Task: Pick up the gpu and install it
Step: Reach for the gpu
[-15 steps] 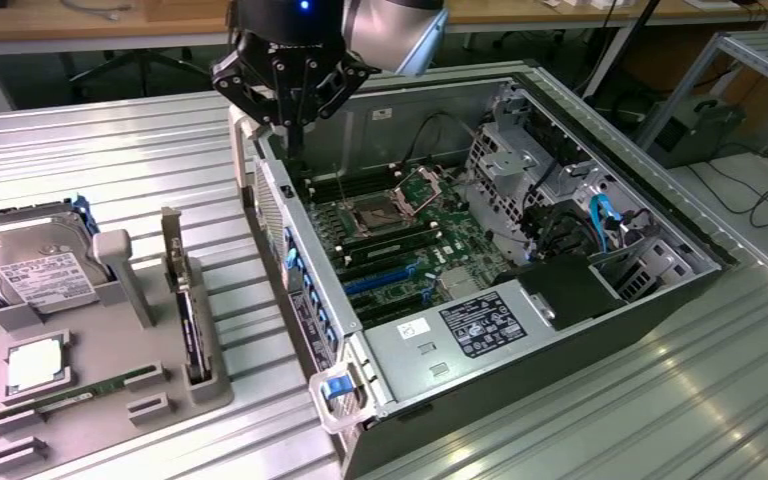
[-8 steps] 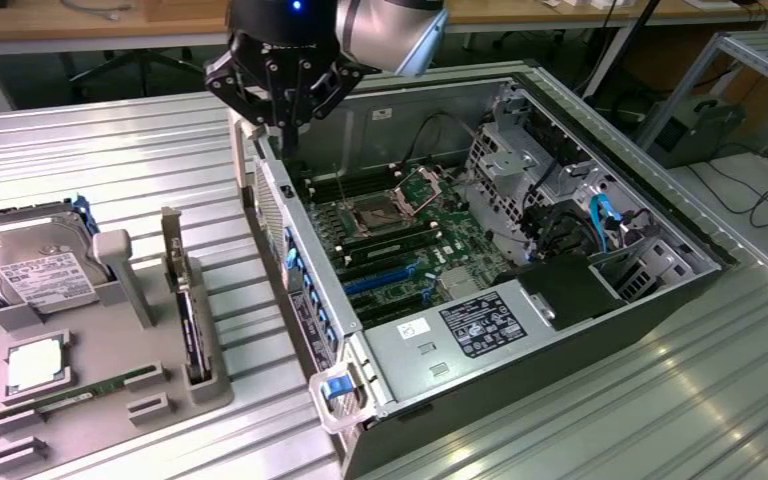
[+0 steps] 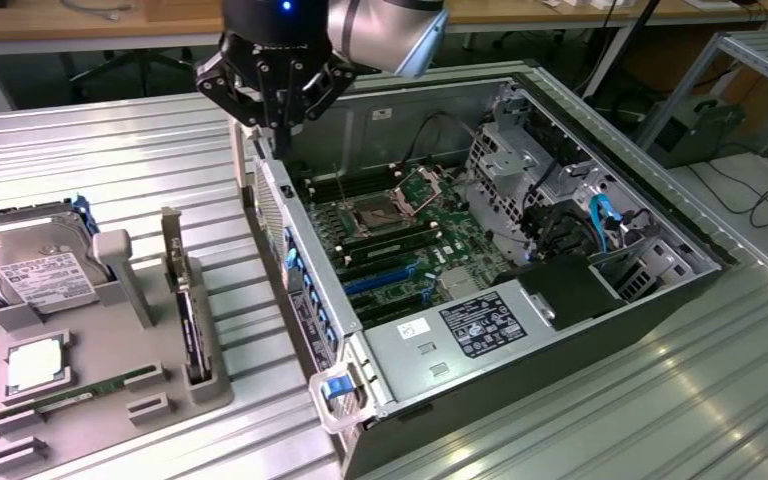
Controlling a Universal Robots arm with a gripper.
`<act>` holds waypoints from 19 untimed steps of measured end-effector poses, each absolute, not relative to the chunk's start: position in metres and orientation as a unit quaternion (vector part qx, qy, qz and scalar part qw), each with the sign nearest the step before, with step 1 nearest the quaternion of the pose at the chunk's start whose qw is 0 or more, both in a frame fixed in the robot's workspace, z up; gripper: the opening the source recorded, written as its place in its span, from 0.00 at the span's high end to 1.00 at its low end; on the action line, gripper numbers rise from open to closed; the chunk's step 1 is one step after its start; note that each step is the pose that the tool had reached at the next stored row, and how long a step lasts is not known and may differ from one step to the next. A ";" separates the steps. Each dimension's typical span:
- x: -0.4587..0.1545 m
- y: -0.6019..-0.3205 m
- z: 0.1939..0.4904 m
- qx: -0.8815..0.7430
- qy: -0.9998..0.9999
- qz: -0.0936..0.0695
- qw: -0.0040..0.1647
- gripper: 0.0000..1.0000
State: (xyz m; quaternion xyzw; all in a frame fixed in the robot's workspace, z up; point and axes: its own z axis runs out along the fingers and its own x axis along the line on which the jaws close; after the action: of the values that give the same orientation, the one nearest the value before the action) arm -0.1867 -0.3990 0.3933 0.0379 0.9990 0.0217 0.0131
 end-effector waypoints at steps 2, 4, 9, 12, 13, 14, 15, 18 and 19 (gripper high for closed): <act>-0.188 -0.399 0.393 0.038 0.999 0.022 0.013 0.89; -0.190 -0.399 0.393 0.038 0.999 0.022 0.013 0.89; -0.194 -0.399 0.393 0.038 0.999 0.022 0.013 0.89; -0.197 -0.399 0.393 0.038 0.999 0.022 0.013 0.89; -0.198 -0.399 0.393 0.038 0.999 0.022 0.013 0.89; -0.200 -0.399 0.393 0.038 0.999 0.022 0.013 0.89; -0.203 -0.399 0.393 0.038 0.999 0.022 0.013 0.89; -0.209 -0.400 0.393 0.038 0.999 0.022 0.013 0.89; -0.211 -0.400 0.393 0.038 0.999 0.022 0.013 0.89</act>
State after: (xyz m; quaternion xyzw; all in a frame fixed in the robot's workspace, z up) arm -0.2108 -0.4003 0.3933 0.0379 0.9990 0.0217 0.0131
